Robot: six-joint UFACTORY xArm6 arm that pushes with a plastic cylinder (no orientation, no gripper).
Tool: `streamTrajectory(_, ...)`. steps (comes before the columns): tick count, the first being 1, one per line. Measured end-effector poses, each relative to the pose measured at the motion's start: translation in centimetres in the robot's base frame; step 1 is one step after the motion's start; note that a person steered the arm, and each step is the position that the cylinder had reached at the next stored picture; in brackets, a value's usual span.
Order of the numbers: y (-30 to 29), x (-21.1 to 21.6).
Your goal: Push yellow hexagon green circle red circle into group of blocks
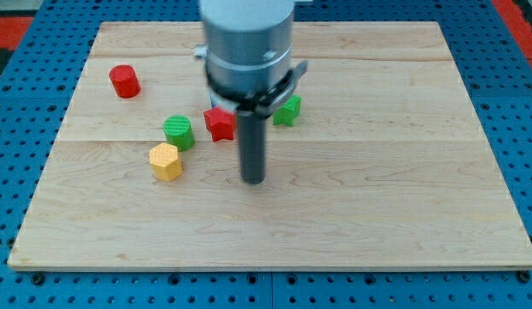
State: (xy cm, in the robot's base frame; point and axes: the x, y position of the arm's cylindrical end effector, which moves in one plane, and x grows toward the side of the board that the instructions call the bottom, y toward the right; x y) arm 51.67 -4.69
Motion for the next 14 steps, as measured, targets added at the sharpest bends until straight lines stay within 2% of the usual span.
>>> streamTrajectory(1, -12.9, 0.3)
streamTrajectory(2, -13.1, -2.5)
streamTrajectory(3, -3.4, -3.8)
streamTrajectory(4, 1.2, -3.5)
streamTrajectory(5, 3.9, 0.4)
streamTrajectory(6, 7.3, -3.9)
streamTrajectory(7, 3.0, -6.6)
streamTrajectory(8, 3.6, -3.2)
streamTrajectory(9, -5.9, -1.4)
streamTrajectory(10, -11.4, -4.3)
streamTrajectory(11, -3.0, -9.1)
streamTrajectory(12, -4.8, -8.5)
streamTrajectory(13, -19.6, -7.9)
streamTrajectory(14, -25.7, -14.7)
